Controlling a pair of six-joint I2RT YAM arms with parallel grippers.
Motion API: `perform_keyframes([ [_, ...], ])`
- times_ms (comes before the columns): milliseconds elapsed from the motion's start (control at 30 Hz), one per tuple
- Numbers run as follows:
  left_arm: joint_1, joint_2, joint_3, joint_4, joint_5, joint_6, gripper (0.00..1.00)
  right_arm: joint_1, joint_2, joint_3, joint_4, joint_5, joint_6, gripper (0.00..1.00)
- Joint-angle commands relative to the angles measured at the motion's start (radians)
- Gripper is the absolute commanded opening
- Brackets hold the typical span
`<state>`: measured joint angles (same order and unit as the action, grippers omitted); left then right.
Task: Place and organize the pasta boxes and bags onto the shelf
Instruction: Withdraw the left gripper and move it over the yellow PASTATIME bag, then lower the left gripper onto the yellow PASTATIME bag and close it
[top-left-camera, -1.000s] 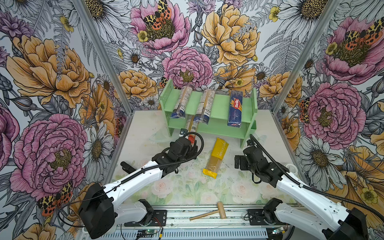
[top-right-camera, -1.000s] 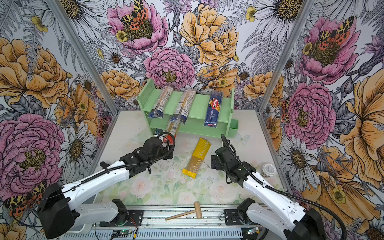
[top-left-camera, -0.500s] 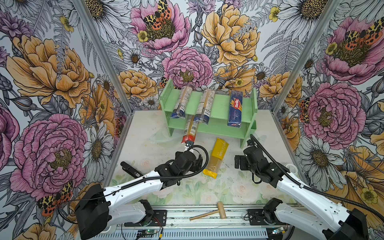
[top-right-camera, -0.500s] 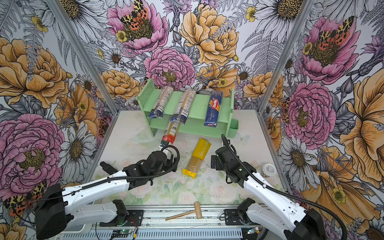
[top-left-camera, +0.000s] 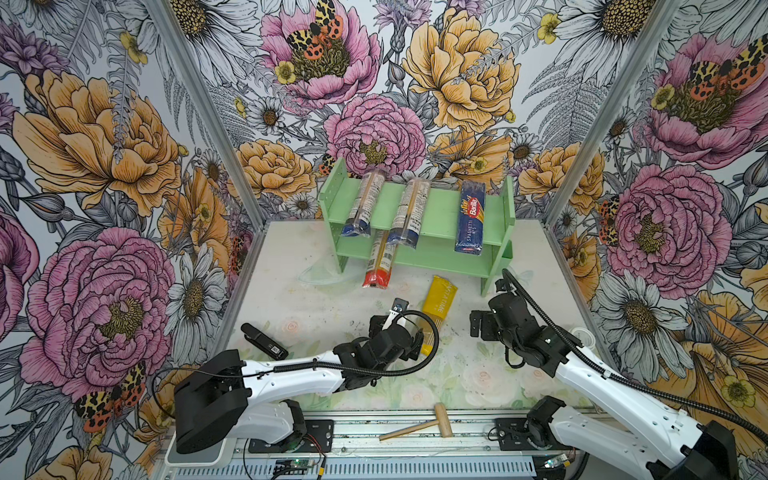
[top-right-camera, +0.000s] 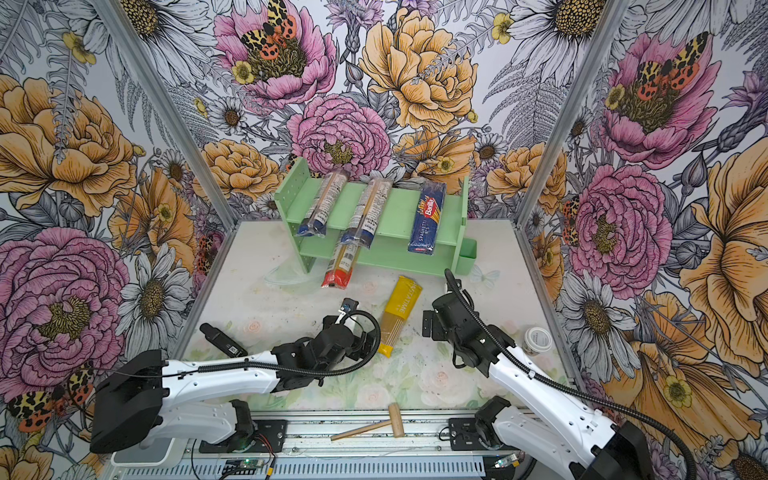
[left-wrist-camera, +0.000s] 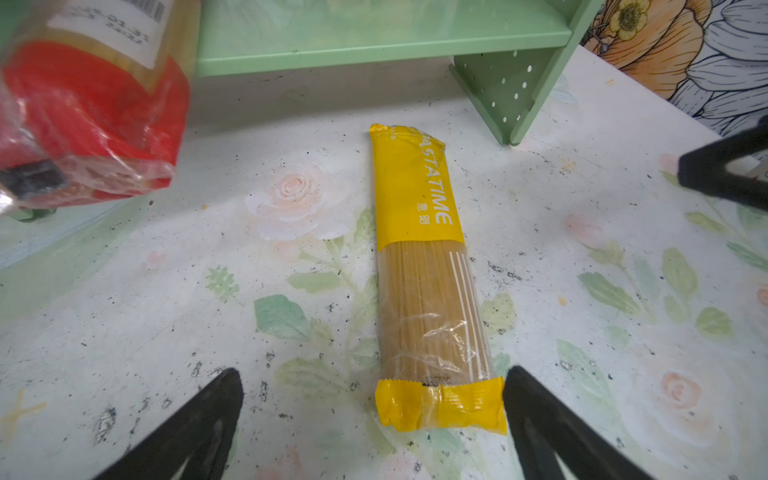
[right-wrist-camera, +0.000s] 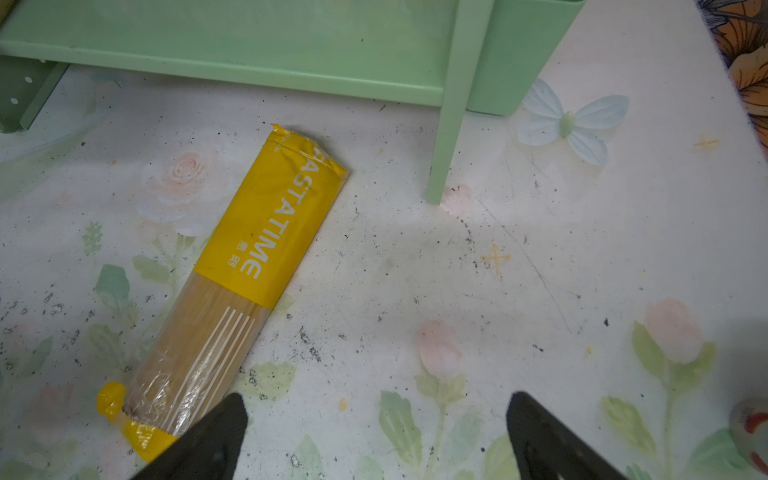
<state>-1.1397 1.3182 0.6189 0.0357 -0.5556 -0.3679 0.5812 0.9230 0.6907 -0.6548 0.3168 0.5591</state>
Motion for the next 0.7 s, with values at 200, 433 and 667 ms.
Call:
perform_keyframes([
  [200,-0.056,0.164,0.017,0.165,-0.052,-0.022,0.99,-0.006,-0.016,0.01,-0.009,-0.007,0.01,1.0],
  [433,-0.064,0.276,0.043,0.238,-0.029,-0.041,0.99,-0.006,-0.026,0.007,-0.013,-0.002,0.014,1.0],
  [667,-0.064,0.359,0.095,0.252,-0.017,-0.055,0.99,-0.005,-0.033,0.007,-0.023,0.005,0.012,1.0],
])
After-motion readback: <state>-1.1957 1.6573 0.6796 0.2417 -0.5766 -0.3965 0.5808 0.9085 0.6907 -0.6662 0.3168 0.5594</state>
